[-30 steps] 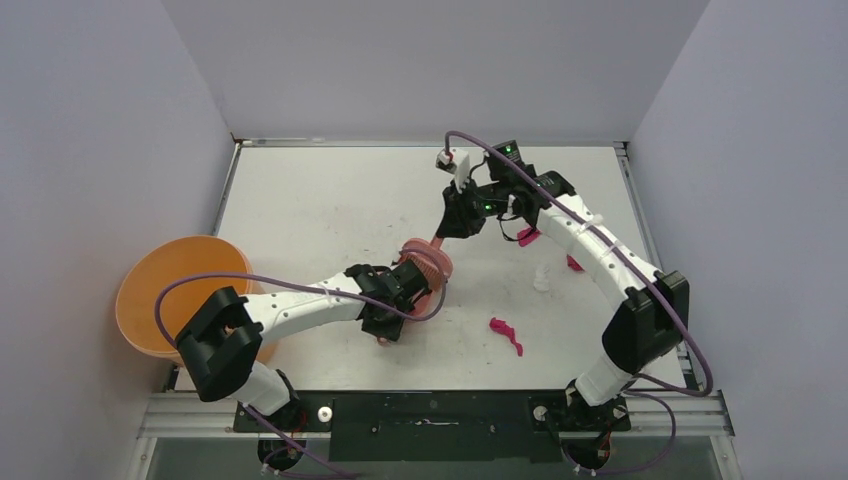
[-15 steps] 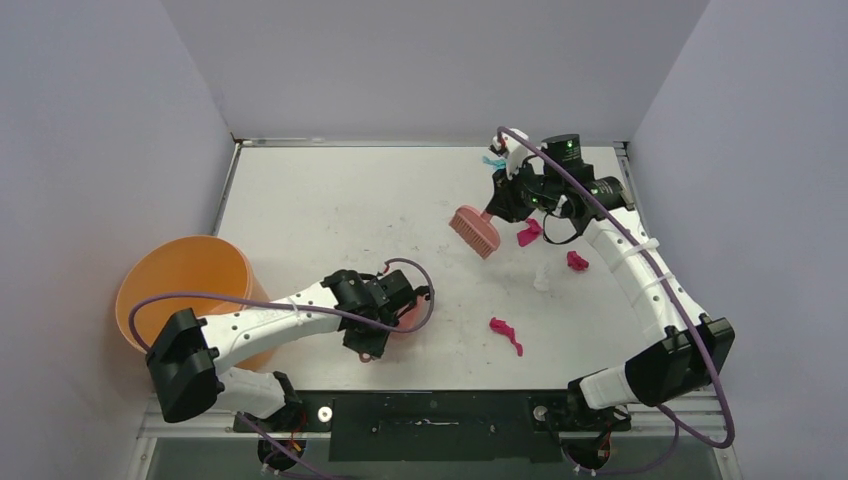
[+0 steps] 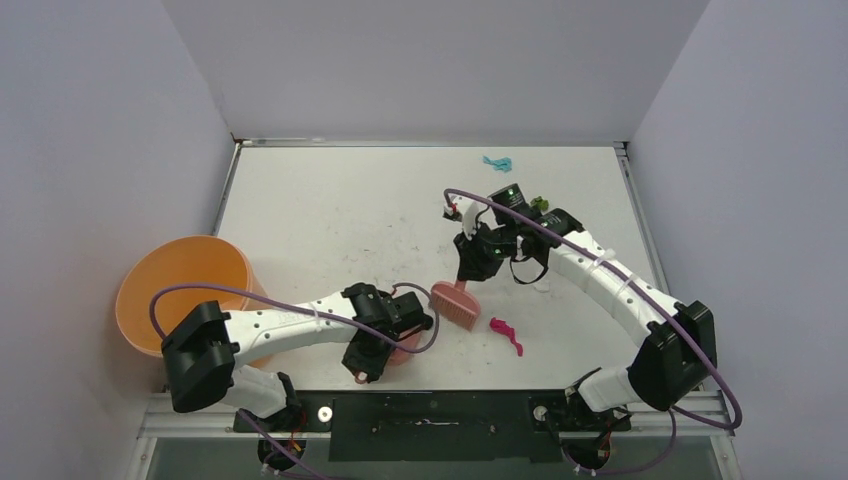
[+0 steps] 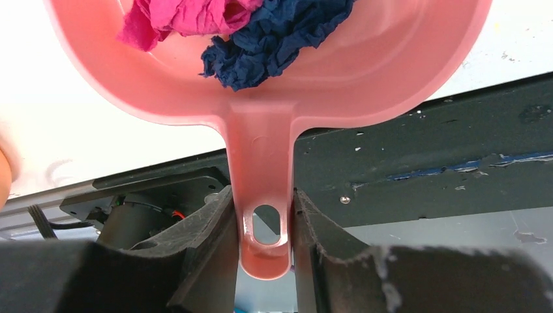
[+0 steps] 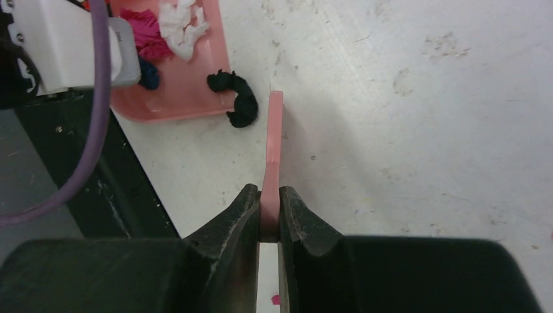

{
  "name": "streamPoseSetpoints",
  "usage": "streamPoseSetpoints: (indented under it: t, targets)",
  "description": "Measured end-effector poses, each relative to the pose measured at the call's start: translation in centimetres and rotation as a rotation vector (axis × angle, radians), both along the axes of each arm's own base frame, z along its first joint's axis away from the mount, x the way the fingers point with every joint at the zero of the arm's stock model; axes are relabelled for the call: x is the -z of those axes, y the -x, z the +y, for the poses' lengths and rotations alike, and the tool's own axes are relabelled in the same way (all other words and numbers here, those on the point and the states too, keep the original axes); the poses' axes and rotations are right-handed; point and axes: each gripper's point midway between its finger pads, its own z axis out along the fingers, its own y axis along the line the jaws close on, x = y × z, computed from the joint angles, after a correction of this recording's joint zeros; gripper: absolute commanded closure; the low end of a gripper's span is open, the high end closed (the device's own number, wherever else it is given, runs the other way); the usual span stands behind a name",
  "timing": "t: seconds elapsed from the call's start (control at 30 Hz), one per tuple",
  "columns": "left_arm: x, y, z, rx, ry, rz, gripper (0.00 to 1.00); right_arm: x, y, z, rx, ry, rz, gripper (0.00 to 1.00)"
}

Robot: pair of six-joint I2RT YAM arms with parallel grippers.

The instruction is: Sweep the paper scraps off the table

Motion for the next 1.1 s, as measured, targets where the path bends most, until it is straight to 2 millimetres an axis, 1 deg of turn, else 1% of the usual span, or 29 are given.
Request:
streamPoseSetpoints:
  t: [0.03, 0.07, 0.2, 0.3, 0.4, 0.53, 0.67, 0.77, 0.87, 0.93, 1.0, 1.1]
  targets:
    - [0.2, 0.1, 0.0, 0.005, -0.007, 0.009, 1.0, 0.5, 1.0, 0.3, -0.021, -0.002, 0.032, 0.95]
    - [0.4, 0.3, -0.1, 0.009, -0.015, 0.016, 1.0, 0.9, 1.5, 0.4, -0.029, -0.004, 0.054, 0.95]
    - [1.5, 0.5, -0.5, 0.032, -0.047, 0.042, 1.0, 1.1, 2.3, 1.1, -0.047, -0.045, 0.118, 0.95]
    - [2.0, 0.5, -1.3, 0.055, -0.051, 0.052, 1.0, 1.6, 3.1, 1.7, -0.056, -0.077, 0.187, 0.95]
    - [2.2, 0.4, -2.2, 0.076, -0.051, 0.055, 1.0, 1.6, 3.0, 2.2, -0.053, -0.102, 0.213, 0.95]
    - [2.7, 0.3, -3.2, 0.091, -0.043, 0.049, 1.0, 1.3, 2.8, 2.0, -0.037, -0.109, 0.222, 0.95]
    - [3.0, 0.2, -3.9, 0.099, -0.024, 0.036, 1.0, 0.6, 2.1, 1.4, -0.017, -0.104, 0.213, 0.95]
    - [3.1, 0.1, -4.7, 0.107, 0.004, 0.024, 1.0, -1.2, 0.8, 1.0, 0.006, -0.133, 0.186, 0.95]
    - [3.2, 0.0, -5.1, 0.113, 0.02, 0.015, 1.0, -3.5, -1.1, 0.2, 0.045, -0.186, 0.164, 0.95]
    - [3.1, -0.1, -5.2, 0.114, 0.029, 0.007, 1.0, -4.4, -2.2, -0.2, 0.067, -0.212, 0.152, 0.95]
    - [2.9, -0.2, -5.3, 0.114, 0.044, -0.003, 1.0, -4.6, -2.8, -0.4, 0.079, -0.218, 0.153, 0.95]
    - [2.5, -0.4, -5.4, 0.111, 0.067, -0.023, 1.0, -4.7, -2.9, -0.6, 0.087, -0.216, 0.163, 0.95]
